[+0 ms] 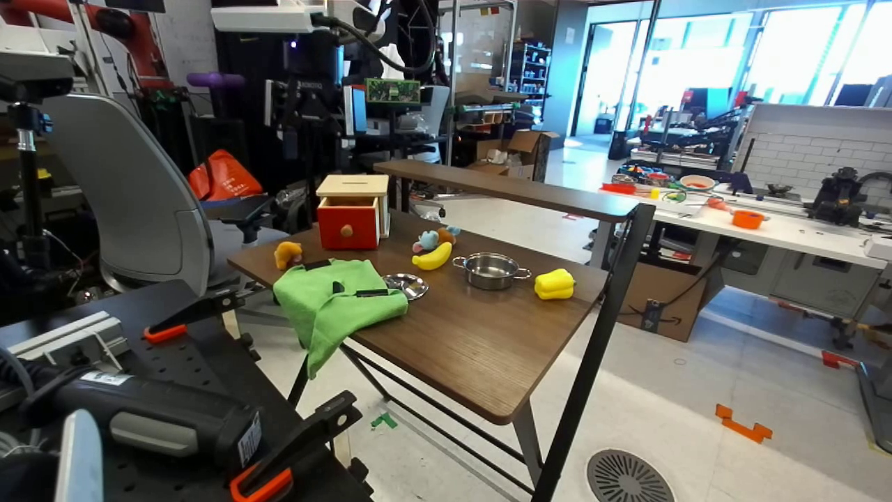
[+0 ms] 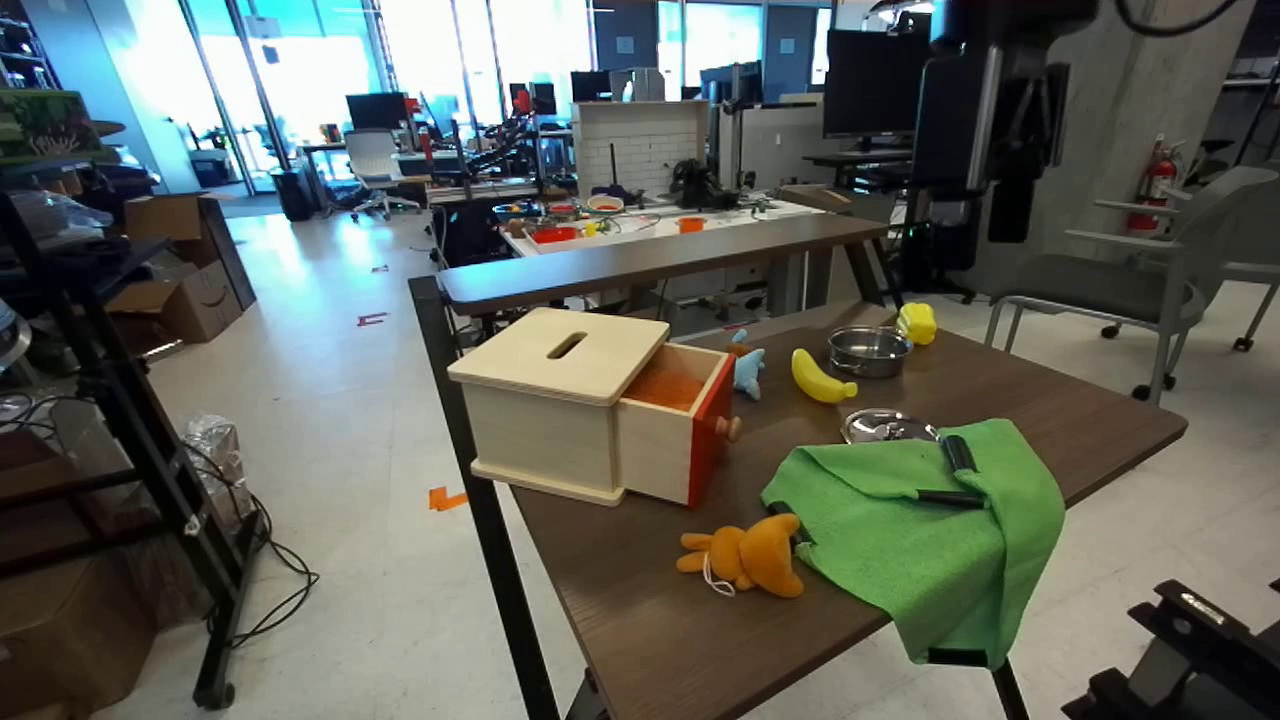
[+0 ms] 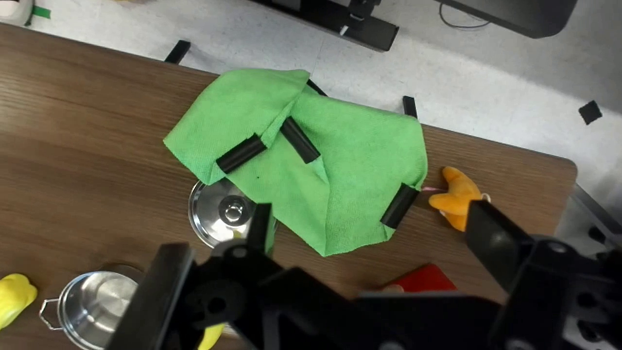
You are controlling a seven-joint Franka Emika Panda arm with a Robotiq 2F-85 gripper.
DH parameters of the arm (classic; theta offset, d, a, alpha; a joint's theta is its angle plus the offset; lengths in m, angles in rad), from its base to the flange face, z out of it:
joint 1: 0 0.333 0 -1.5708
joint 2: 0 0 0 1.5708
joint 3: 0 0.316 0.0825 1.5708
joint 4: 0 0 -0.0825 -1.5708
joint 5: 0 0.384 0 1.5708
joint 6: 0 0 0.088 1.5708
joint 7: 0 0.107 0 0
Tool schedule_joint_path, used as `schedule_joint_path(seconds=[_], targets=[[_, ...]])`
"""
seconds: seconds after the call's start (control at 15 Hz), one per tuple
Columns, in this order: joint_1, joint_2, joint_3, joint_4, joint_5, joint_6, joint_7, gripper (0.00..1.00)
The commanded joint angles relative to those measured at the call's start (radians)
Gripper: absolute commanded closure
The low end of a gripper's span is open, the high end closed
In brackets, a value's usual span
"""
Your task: Close the drawer
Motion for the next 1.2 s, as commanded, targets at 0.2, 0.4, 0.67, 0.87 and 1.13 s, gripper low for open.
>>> schedule_joint_path(seconds=[0.2, 0.4, 0.67, 0.87, 1.13], targets=[[0.045, 0.268, -0.003, 0.217, -0.182, -0.087, -0.006, 0.0], [0.076, 0.336, -0.012, 0.248, -0.247, -0.056, 0.013, 0.0], [0.109, 0.401, -0.023, 0.288, -0.329, 0.019, 0.022, 0.0], [0.113, 0.437, -0.021, 0.308, -0.357, 0.104, 0.001, 0.0], [0.107, 0.459, -0.012, 0.298, -0.352, 0.219, -0.04, 0.0]])
